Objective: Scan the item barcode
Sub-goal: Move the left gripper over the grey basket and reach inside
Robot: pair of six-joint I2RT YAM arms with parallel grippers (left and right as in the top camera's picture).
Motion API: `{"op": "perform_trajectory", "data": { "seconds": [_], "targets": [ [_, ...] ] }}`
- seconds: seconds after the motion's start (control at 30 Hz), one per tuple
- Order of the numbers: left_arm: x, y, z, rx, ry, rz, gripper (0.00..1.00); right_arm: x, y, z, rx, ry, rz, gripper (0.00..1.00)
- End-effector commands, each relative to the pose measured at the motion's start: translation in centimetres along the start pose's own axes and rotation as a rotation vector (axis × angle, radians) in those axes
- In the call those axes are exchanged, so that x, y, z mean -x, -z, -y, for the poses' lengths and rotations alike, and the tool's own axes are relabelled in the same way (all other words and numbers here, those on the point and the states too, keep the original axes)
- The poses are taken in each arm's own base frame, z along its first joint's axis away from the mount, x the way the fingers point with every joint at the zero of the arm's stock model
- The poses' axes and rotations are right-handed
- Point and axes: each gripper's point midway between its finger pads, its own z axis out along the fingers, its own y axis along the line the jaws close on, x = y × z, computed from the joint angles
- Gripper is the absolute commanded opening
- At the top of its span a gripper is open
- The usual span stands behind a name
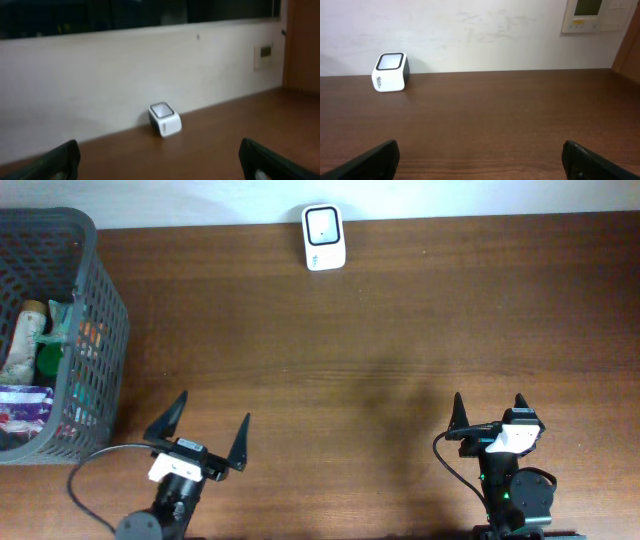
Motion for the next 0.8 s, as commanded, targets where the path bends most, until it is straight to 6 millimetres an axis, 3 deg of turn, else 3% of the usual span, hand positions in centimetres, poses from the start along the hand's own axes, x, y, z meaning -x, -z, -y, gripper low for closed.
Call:
{"op": "perform_trajectory", "data": {
  "seconds": [0.0, 0.1, 0.17, 0.27, 0.43, 0.53, 0.67, 0.77],
  "targets": [
    [4.2, 0.2, -1.1, 0.054, -0.099, -0.033, 0.99, -0.3, 0.0, 0.2, -0.008, -0.006, -0.004, 0.99],
    [5.9, -0.5, -0.9, 0.009, -0.093, -0.121, 0.99, -0.3, 0.0, 0.2, -0.008, -0.006, -0.004, 0.98],
    [7.6, -1.0, 1.0, -0.115, -0.089, -0.097, 0.99, -0.3, 0.0, 0.2, -0.008, -0.006, -0.004, 0.99],
    [9.0, -1.2, 1.1, -0.124, -0.112, -0.041, 0.99, -0.3, 0.0, 0.2, -0.008, -0.006, -0.004, 0.99],
    [13.7, -1.7, -2.4, 0.065, -0.071, -0.016, 0.99, -0.3, 0.0, 0.2, -0.008, -0.006, -0.004, 0.99],
    [14.4, -3.1, -4.5, 0.138, -0.015, -0.187, 0.99, -0.3, 0.0, 0.2, -0.008, -0.006, -0.004, 0.98],
    [13.6, -5.9, -1.7, -0.092, 0.101, -0.408, 0.99, -0.3, 0.0, 0.2, -0.008, -0.006, -0.004, 0.99],
    [12.8, -7.9, -2.6, -0.085, 0.130, -0.461, 0.99, -0.3, 0.0, 0.2, -0.008, -0.006, -0.004, 0.99]
  ]
}}
